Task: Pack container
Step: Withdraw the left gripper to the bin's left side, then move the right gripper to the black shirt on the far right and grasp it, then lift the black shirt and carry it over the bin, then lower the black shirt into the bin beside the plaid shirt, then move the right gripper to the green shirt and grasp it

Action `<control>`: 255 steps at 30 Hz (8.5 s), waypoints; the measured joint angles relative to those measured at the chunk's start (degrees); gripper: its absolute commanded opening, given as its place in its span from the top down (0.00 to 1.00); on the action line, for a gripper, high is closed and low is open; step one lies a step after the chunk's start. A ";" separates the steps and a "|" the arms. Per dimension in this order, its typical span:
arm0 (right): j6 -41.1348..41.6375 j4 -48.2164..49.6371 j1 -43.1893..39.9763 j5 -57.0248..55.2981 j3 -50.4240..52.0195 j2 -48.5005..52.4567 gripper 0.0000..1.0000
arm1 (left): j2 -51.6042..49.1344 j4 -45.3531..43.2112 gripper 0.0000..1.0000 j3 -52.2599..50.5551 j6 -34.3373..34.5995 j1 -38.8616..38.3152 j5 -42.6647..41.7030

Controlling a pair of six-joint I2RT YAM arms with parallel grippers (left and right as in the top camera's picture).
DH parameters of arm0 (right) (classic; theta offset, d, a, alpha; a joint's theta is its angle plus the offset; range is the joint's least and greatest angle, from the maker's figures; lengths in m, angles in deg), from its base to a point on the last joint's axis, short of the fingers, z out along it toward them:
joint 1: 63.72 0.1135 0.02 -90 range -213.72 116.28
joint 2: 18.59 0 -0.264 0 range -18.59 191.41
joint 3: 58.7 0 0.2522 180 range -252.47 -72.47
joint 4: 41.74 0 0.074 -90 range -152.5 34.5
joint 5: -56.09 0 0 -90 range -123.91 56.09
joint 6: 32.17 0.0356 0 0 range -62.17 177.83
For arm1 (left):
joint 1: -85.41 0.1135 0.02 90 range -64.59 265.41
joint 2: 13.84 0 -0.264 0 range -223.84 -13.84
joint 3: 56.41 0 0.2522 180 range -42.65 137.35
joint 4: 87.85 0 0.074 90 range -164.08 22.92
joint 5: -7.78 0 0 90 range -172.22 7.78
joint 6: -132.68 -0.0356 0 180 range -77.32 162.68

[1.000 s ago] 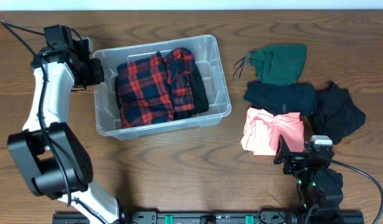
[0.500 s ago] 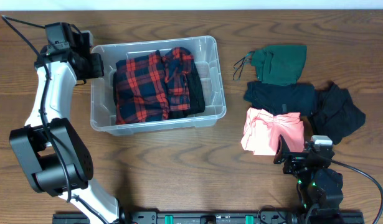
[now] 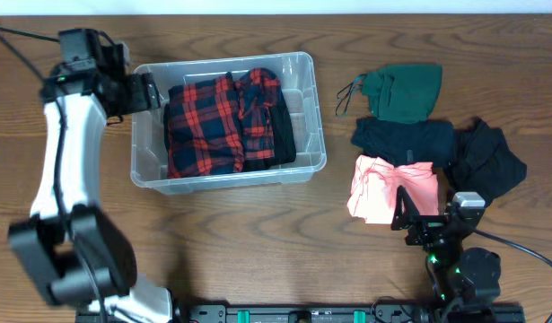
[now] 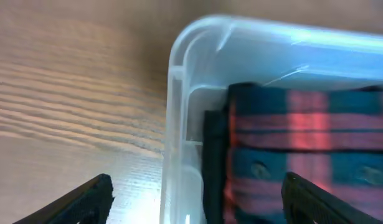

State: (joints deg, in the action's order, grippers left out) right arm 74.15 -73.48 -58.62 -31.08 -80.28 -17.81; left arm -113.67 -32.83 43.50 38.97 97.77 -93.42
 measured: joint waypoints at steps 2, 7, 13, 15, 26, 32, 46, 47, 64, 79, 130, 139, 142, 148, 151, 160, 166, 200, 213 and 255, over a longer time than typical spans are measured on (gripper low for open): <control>1.57 0.31 0.00 2.45 -0.26 0.94 0.01 | 4.87 2.01 0.02 0.52 0.83 0.00 -0.02; 3.19 -0.28 0.00 4.92 -4.85 8.63 0.01 | 14.71 6.69 0.02 1.77 4.90 0.44 3.26; 2.80 -5.70 0.00 4.94 -20.09 27.23 0.01 | 23.17 14.23 0.02 1.97 15.23 4.50 11.91; 2.25 -9.05 0.00 4.42 -26.77 35.52 0.01 | 25.22 16.09 0.02 1.97 17.49 6.25 13.70; -5.31 -20.22 -0.52 4.13 -59.08 70.77 0.01 | 29.46 18.82 0.02 1.97 21.24 9.99 16.35; -0.98 -27.61 -10.60 4.66 -61.51 75.60 0.01 | 29.44 18.82 0.02 1.97 21.59 9.99 16.37; -2.60 -36.41 -47.87 15.56 -60.85 78.93 0.01 | 29.44 18.82 0.02 1.97 21.73 9.99 16.37; -2.80 -35.82 -49.09 16.50 -60.43 79.87 0.01 | 29.44 18.82 0.02 1.97 21.73 9.99 16.37; -10.54 -24.09 -54.80 28.57 -55.30 102.73 0.02 | 29.44 18.82 0.02 1.97 21.73 9.99 16.37; -10.91 -19.91 -49.81 26.58 -55.23 107.56 0.61 | 29.44 18.82 0.02 1.97 21.73 9.99 16.37; 24.55 37.62 14.45 50.34 -54.36 104.87 0.99 | 29.44 18.84 0.02 1.95 21.73 9.99 16.57; 22.71 32.04 14.71 45.68 -54.66 106.33 0.99 | 29.44 18.84 0.02 1.95 21.75 9.99 16.57; 21.35 30.34 15.17 43.82 -54.90 105.94 0.99 | 29.44 18.84 0.02 1.95 21.73 9.99 16.57; 21.03 26.18 15.82 40.94 -56.33 105.53 0.99 | 29.44 18.84 0.02 1.97 21.75 9.99 16.57; 21.99 19.02 16.44 37.83 -59.25 104.87 0.99 | 29.44 18.84 0.02 1.97 21.75 9.99 16.57; 14.40 -4.52 20.52 24.57 -77.05 100.54 0.99 | 29.44 18.84 0.02 1.95 21.75 9.99 16.57; 6.29 -6.80 23.17 26.62 -78.03 99.93 0.99 | 29.44 18.84 0.02 1.95 21.75 9.99 16.59; -7.65 -21.40 24.79 2.89 -88.41 104.15 0.51 | 29.44 18.84 0.02 1.95 21.75 9.99 16.59; -4.85 -19.50 29.07 3.13 -90.38 105.83 0.93 | 29.44 18.86 0.02 1.97 21.73 9.99 16.59; -3.61 -36.63 -13.53 6.67 -92.74 99.93 0.22 | 29.42 18.84 0.02 1.97 21.75 9.99 16.57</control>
State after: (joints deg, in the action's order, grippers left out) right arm 70.54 -110.11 -72.14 -24.42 -173.02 82.12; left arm -84.25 -13.99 45.46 60.72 107.76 -76.85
